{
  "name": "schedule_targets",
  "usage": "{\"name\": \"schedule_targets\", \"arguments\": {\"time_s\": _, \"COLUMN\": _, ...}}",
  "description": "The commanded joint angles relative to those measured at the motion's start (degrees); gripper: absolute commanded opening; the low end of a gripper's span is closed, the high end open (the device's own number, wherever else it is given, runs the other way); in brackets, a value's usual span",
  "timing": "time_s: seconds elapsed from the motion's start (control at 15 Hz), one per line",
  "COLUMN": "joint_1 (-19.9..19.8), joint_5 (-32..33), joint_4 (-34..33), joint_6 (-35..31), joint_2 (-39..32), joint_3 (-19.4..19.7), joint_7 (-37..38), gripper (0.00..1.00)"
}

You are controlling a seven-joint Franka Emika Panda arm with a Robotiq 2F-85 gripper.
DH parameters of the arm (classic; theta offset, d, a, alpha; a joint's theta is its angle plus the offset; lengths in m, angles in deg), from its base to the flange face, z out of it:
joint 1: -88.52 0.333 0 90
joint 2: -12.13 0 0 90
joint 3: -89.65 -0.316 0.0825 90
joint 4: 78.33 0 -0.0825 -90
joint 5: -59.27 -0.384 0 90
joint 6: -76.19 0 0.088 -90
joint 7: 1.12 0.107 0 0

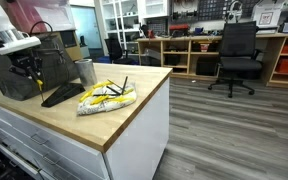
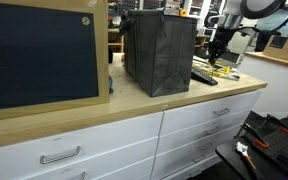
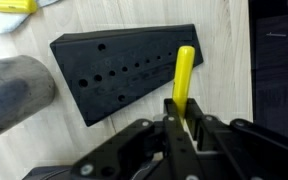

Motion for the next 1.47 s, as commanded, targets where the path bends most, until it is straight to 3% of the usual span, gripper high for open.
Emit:
{"name": "schedule_targets", "arguments": {"time_s": 0.0, "joint_1": -0.12, "joint_5": -0.04, "joint_4": -0.06, "joint_6": 0.1, "joint_2": 0.0, "joint_3": -0.14, "joint_7": -0.01, "gripper": 0.15}}
{"name": "schedule_targets", "arguments": {"time_s": 0.07, "joint_1": -0.12, "joint_5": -0.04, "joint_4": -0.06, "joint_6": 0.1, "joint_2": 0.0, "joint_3": -0.14, "joint_7": -0.01, "gripper": 0.15}}
{"name": "schedule_targets", "arguments": {"time_s": 0.13, "joint_1": -0.12, "joint_5": -0.04, "joint_4": -0.06, "joint_6": 0.1, "joint_2": 0.0, "joint_3": -0.14, "joint_7": -0.01, "gripper": 0.04}}
{"name": "schedule_targets", "arguments": {"time_s": 0.8, "joint_1": -2.61, "joint_5": 10.52, "joint_4": 1.74, "joint_6": -1.95, "joint_2": 2.52, "joint_3": -0.56, "joint_7": 8.07, "gripper": 0.04}}
{"name": "schedule_targets", "arguments": {"time_s": 1.4, "joint_1": -1.9, "joint_5": 8.47, "joint_4": 1.92, "joint_6": -8.17, "joint_2": 1.3, "joint_3": 0.49, "joint_7": 7.3, "gripper": 0.04}}
